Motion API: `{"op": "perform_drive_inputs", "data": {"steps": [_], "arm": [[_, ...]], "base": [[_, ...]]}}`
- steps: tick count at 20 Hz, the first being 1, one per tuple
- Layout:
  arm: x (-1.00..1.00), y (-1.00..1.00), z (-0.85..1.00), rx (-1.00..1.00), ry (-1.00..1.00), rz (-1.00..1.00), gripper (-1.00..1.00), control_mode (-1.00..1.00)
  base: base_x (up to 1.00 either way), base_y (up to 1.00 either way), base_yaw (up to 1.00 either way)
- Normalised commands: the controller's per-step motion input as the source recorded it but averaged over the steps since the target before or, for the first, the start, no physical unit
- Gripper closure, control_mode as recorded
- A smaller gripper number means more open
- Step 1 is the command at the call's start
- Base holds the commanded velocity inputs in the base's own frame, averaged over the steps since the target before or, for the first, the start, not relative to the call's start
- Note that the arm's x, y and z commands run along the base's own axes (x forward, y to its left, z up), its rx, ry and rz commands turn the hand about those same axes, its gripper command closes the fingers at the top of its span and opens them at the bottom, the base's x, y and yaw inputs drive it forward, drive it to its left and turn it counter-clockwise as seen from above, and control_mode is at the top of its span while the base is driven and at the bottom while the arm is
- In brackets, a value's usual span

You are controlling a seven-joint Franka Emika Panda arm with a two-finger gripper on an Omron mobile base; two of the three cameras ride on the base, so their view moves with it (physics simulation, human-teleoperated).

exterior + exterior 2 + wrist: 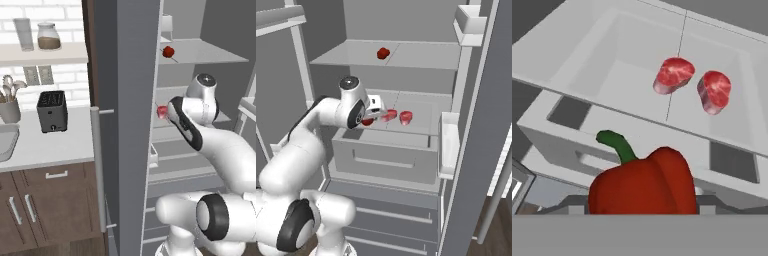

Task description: Place one bell pepper and one steak in each tupperware on the nearby counter, to pack two identical lunches.

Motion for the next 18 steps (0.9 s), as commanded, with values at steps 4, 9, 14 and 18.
{"op": "perform_drive_inputs", "data": {"steps": [4, 9, 14, 18], "arm": [[-1.0, 0.19, 0.06, 0.0, -0.01, -0.33, 1.0, -1.0], [-0.99, 0.03, 0.0, 0.06, -0.11, -0.3, 1.0, -1.0], [-0.97, -0.02, 0.0, 0.09, -0.11, 0.0, 1.0, -1.0], [-0.21, -0.01, 0.01, 0.01, -0.02, 0.0, 1.0, -1.0]], "base": [[0.0, 0.0, 0.0], [0.0, 0.0, 0.0], [0.0, 0.0, 0.0], [0.0, 0.0, 0.0]]}}
